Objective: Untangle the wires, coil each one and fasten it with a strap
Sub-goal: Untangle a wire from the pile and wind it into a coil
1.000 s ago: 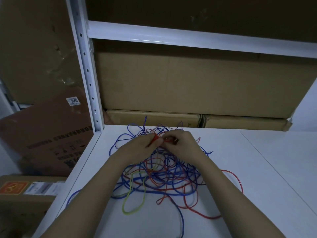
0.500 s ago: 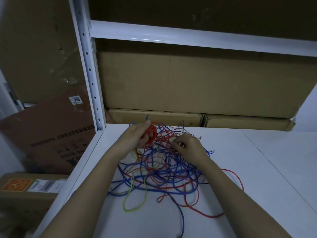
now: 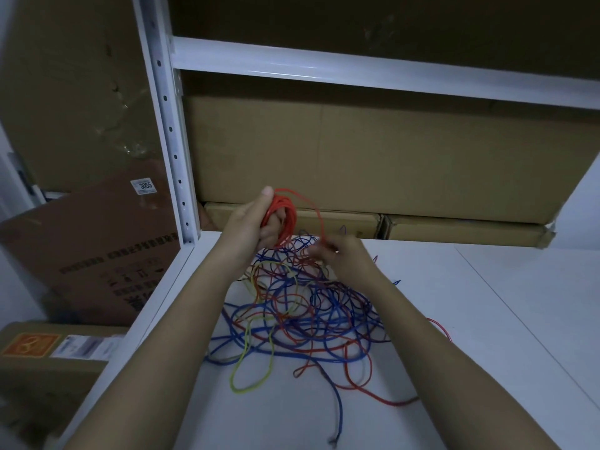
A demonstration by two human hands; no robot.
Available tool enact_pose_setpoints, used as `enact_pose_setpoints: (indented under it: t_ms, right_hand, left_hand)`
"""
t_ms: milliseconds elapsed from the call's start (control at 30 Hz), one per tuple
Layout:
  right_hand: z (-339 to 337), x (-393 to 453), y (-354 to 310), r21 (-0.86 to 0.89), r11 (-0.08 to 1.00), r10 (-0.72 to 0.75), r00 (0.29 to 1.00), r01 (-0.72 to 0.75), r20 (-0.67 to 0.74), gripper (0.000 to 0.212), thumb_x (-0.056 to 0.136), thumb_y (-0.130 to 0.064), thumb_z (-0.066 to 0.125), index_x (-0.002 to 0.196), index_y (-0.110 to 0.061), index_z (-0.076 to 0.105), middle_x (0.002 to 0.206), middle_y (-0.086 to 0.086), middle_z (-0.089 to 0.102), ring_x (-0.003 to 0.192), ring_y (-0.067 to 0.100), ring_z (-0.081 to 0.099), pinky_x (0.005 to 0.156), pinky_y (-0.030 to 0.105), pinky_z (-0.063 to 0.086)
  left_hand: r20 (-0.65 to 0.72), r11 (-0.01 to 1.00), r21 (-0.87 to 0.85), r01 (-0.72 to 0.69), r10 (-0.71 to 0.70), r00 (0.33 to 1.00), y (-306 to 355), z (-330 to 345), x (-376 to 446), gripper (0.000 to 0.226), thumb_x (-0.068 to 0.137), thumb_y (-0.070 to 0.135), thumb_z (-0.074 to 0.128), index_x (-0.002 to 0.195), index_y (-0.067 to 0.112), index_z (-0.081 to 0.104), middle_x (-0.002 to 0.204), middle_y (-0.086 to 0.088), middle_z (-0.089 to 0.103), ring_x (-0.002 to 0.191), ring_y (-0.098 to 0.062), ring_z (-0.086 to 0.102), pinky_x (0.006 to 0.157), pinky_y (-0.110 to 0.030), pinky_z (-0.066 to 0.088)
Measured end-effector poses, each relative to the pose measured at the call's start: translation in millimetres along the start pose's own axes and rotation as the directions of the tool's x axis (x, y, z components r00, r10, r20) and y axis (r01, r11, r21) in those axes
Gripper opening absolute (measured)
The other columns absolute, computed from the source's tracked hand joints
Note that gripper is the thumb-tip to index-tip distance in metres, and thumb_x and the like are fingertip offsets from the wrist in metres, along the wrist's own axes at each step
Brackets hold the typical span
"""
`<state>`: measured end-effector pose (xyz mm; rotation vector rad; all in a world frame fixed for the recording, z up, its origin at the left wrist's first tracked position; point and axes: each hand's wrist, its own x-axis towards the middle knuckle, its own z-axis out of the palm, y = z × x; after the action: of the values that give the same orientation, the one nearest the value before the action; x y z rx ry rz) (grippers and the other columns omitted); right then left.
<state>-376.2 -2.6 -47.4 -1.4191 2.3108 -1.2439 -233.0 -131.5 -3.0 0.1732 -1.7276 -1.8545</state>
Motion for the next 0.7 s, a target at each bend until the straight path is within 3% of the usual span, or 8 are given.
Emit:
enact_pose_setpoints:
  t_ms: [100,167,200,367,400,467,600,700]
  right_hand:
    - [-21.2,11.0,-22.8,0.409,0.911,0.076,0.955,0.051,-0.288,0.027,0.095,-0.027,0.057,0.071,-0.026,0.069,0.066,-0.008,0.065,0.065,0.009,0.060,0.068,0.032,0.050]
    - [-30.5,17.2,-32.1,0.618,0.772,0.124,0.919,0.148,-0.375,0.028,0.097,-0.027,0.053,0.075,-0.026,0.070,0.059,-0.008,0.061,0.059,0.010,0.057,0.061,0.027,0.046]
    - [-31.6,19.1,-33.4,0.634,0.754,0.116,0.915,0.173,-0.387,0.027,0.098,-0.028,0.051,0.079,-0.026,0.069,0.055,-0.009,0.056,0.054,0.009,0.054,0.058,0.026,0.044]
    - [-25.1,18.9,-6.1,0.128,0.992,0.058,0.953,-0.021,-0.298,0.028,0.099,-0.035,0.047,0.101,-0.018,0.070,0.058,-0.026,0.052,0.062,-0.008,0.046,0.064,0.015,0.037]
    - [-22.8,17.0,0.9,0.049,0.998,0.053,0.963,-0.041,-0.266,0.032,0.100,-0.036,0.045,0.103,-0.015,0.070,0.054,-0.025,0.051,0.057,-0.008,0.046,0.056,0.012,0.035]
    - [-15.0,11.9,10.4,-0.093,0.995,0.023,0.971,-0.047,-0.240,0.036,0.101,-0.039,0.041,0.100,-0.014,0.067,0.055,-0.014,0.053,0.053,0.000,0.046,0.049,0.022,0.032]
    - [3.8,-0.3,10.9,-0.187,0.982,-0.036,0.951,-0.023,-0.308,0.021,0.102,-0.035,0.039,0.095,-0.020,0.052,0.059,-0.004,0.050,0.051,0.013,0.046,0.047,0.030,0.028]
    - [12.3,-12.6,4.6,-0.333,0.941,-0.164,0.948,0.067,-0.273,0.019,0.101,-0.030,0.043,0.094,-0.018,0.057,0.065,-0.001,0.056,0.059,0.018,0.053,0.049,0.031,0.036]
  left_hand:
    - [-0.065,0.999,-0.040,0.002,-0.004,0.998,-3.5,-5.8,0.6,0.048,0.103,0.042,0.030,0.074,0.010,0.051,0.043,0.009,0.030,0.038,-0.007,0.023,0.042,-0.020,0.019]
    - [-0.082,0.999,-0.033,0.016,-0.019,0.996,-8.6,-5.9,-0.7,0.049,0.103,0.042,0.029,0.074,0.009,0.052,0.043,0.008,0.030,0.038,-0.007,0.023,0.040,-0.019,0.020]
    - [-0.087,0.999,-0.038,0.023,-0.027,0.996,-11.4,-5.2,-1.2,0.050,0.103,0.042,0.029,0.074,0.009,0.052,0.043,0.008,0.030,0.037,-0.007,0.022,0.040,-0.019,0.020]
    - [-0.117,0.979,-0.201,0.035,-0.059,0.991,-16.1,-7.4,-2.0,0.051,0.102,0.044,0.029,0.076,0.008,0.054,0.043,0.006,0.029,0.036,-0.007,0.021,0.042,-0.020,0.018]
    - [-0.111,0.968,-0.248,0.034,-0.063,0.992,-15.3,-9.0,-2.3,0.052,0.102,0.044,0.029,0.077,0.007,0.054,0.043,0.006,0.029,0.036,-0.007,0.021,0.042,-0.020,0.018]
    - [-0.090,0.952,-0.306,0.029,-0.059,0.994,-13.9,-10.3,-3.3,0.054,0.102,0.046,0.027,0.078,0.007,0.054,0.044,0.005,0.029,0.036,-0.006,0.022,0.042,-0.019,0.019]
    - [-0.076,0.928,-0.373,0.005,-0.036,0.996,-11.7,-8.1,-3.9,0.058,0.102,0.048,0.019,0.081,0.007,0.054,0.047,0.005,0.030,0.039,-0.006,0.024,0.045,-0.018,0.022]
    - [-0.068,0.849,-0.528,-0.003,-0.039,0.997,-10.6,-11.3,-5.9,0.056,0.104,0.041,0.016,0.085,0.005,0.054,0.050,0.005,0.035,0.041,-0.007,0.028,0.045,-0.016,0.033]
